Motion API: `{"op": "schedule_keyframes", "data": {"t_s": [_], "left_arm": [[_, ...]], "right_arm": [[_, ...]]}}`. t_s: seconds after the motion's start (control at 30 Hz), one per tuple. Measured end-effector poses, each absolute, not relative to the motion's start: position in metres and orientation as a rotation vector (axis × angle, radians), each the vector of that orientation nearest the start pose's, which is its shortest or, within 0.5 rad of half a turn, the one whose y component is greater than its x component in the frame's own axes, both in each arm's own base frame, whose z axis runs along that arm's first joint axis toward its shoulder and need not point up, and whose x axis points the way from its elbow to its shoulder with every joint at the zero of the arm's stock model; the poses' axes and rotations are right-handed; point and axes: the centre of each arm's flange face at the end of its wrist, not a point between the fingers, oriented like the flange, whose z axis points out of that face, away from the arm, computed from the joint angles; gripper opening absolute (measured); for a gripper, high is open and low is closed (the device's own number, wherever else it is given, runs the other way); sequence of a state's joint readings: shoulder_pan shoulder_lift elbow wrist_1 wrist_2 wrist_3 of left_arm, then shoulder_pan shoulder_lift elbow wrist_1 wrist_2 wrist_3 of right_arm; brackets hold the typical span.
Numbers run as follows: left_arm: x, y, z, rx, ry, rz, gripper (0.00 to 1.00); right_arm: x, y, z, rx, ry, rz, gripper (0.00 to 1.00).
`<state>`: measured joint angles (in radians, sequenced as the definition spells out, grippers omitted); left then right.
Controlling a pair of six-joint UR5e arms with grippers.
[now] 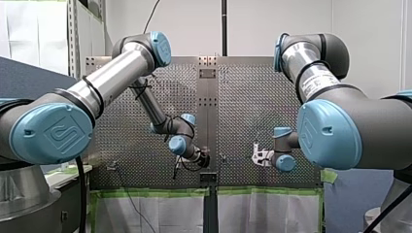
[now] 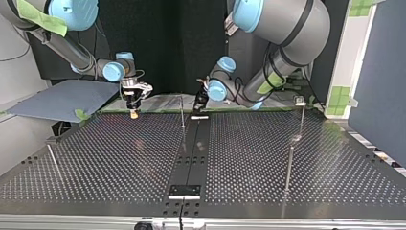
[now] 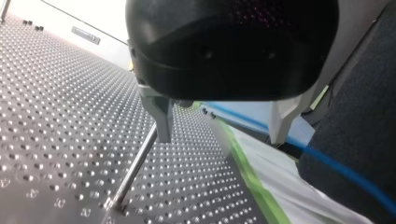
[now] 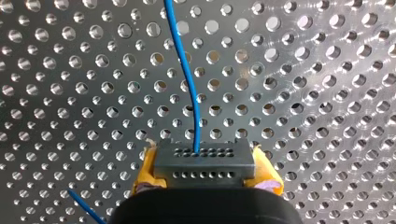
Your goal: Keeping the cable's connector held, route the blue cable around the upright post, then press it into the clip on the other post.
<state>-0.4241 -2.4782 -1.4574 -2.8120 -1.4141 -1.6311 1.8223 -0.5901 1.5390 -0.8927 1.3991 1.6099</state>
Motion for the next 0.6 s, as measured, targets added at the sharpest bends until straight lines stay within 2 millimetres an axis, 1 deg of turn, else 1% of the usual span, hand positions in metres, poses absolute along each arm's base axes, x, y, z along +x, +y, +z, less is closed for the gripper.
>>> {"op": "schedule_keyframes", "data": {"t_s": [0.13,0.27,0.43,0.6], "left_arm": [[0.517,-0.412,0.014,0.488,1.999,-0.489,1.00],[0.500,-0.420,0.009,0.508,1.993,-0.510,1.00],[0.493,-0.428,0.008,0.514,1.971,-0.528,1.00],[0.493,-0.432,0.009,0.509,1.949,-0.533,1.00]], "right_arm": [[0.313,-0.615,-0.025,1.552,-1.059,1.510,0.00],[0.313,-0.614,-0.026,1.554,-1.061,1.509,0.00],[0.313,-0.615,-0.026,1.553,-1.065,1.510,0.00],[0.313,-0.615,-0.026,1.552,-1.067,1.512,0.00]]}}
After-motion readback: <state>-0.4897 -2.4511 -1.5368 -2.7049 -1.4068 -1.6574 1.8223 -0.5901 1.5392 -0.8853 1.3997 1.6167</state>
